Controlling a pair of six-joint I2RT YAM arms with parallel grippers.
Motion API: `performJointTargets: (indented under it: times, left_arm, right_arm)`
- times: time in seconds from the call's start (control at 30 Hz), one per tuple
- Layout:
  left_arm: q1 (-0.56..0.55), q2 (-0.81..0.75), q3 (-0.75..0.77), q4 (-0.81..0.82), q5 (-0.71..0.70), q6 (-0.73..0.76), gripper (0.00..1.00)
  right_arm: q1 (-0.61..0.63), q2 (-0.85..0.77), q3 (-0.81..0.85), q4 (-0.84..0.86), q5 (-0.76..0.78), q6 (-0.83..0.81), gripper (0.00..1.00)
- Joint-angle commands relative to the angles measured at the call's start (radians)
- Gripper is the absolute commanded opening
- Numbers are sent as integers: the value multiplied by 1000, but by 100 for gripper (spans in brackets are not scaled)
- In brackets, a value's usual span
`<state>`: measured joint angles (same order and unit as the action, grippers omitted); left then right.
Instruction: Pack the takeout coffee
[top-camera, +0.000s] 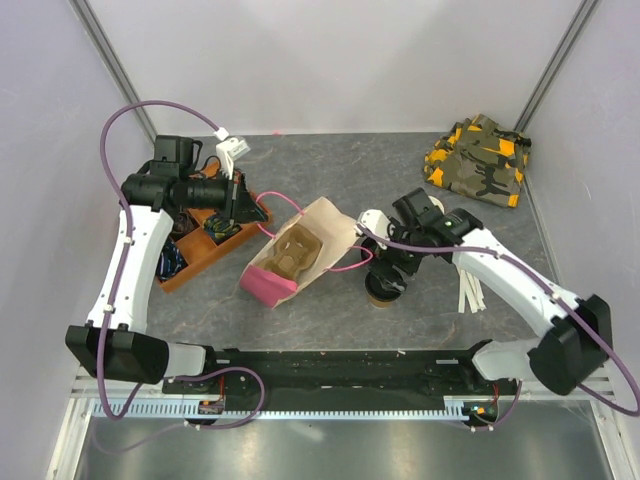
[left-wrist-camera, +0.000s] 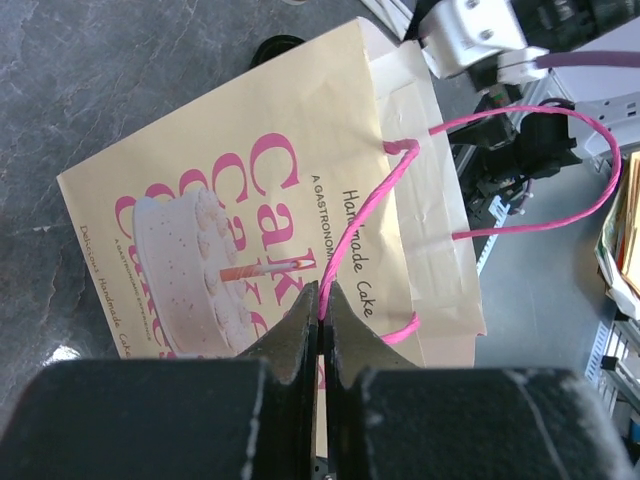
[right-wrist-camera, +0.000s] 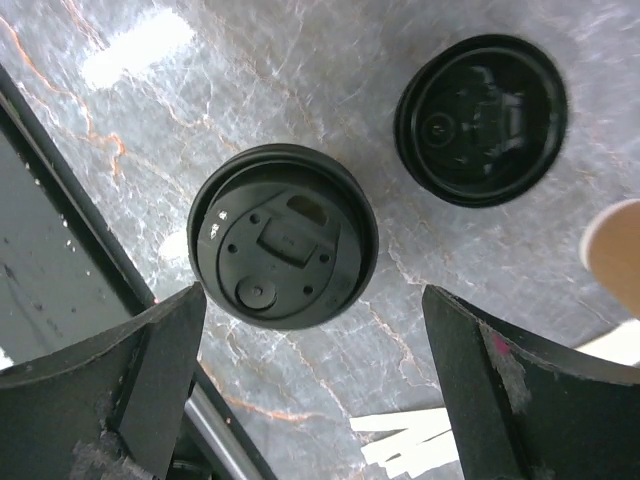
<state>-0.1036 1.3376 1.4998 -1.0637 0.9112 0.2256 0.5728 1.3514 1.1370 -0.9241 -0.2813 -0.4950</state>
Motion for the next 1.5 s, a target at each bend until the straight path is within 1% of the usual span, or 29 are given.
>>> performJointTargets:
  times: [0.0, 0.17, 0.3, 0.33, 0.5, 0.67, 0.93, 1.47]
  left_arm:
    - [54, 12, -7, 10, 40, 12, 2]
    - [91, 23, -16, 10, 58, 12, 2]
    - [101, 49, -12, 10, 67, 3, 2]
    - [129, 51, -12, 7, 71, 0, 2]
    - [131, 51, -12, 7, 75, 3, 2]
    - [131, 46, -15, 5, 80, 4, 2]
    - [131, 52, -13, 7, 78, 6, 2]
    - [131, 58, -10, 13, 84, 1, 2]
  right_arm:
    - [2, -139, -55, 71, 21, 42, 98]
    - [-2, -207, -100, 93, -10, 32, 98]
    - [-1, -167, -115, 131, -9, 64, 98]
    - [2, -153, -108, 133, -9, 68, 98]
    - [29, -101, -112, 149, 43, 87, 98]
    - [45, -61, -106, 162, 54, 102, 98]
    - [82, -57, -120, 163, 47, 102, 98]
    - [90, -66, -187, 185, 73, 79, 98]
